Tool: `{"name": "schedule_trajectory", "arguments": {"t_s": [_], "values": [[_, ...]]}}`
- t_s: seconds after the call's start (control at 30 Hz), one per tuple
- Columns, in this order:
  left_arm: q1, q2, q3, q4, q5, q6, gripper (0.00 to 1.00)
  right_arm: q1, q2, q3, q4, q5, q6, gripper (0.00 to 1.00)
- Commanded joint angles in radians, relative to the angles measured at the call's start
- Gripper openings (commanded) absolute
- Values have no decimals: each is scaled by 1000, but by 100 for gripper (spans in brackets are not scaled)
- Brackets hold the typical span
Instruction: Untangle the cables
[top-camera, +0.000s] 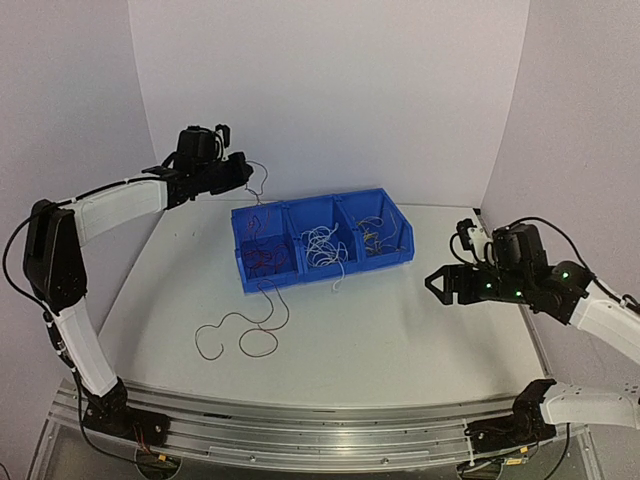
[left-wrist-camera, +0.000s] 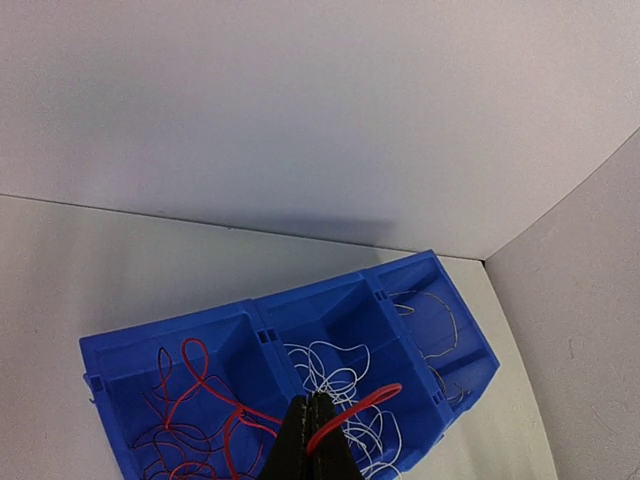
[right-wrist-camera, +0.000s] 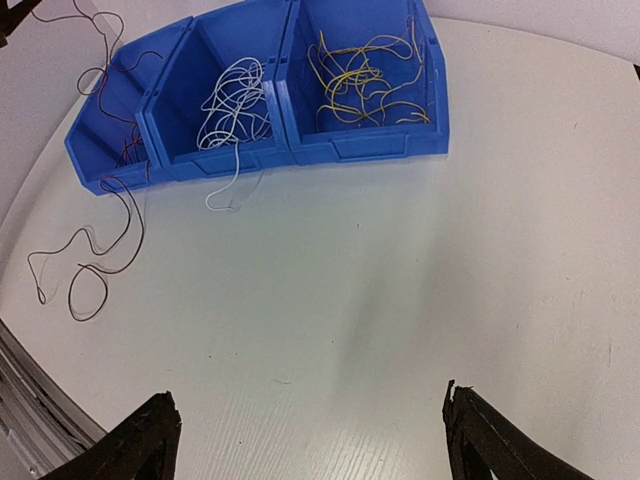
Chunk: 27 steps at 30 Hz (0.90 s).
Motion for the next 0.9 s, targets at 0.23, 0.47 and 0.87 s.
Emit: {"name": "schedule_trajectory", "arguments": {"t_s": [0.23, 0.47, 0.87], "values": [[-100, 175, 0, -67, -266, 17, 0, -1, -28, -38, -13, 30, 52, 89], [-111, 213, 14, -251, -400, -161, 0, -1, -84, -69, -37, 70, 77, 89], [-217, 190, 289, -462, -437, -41, 71, -1, -133, -76, -66, 78, 99, 90]]}}
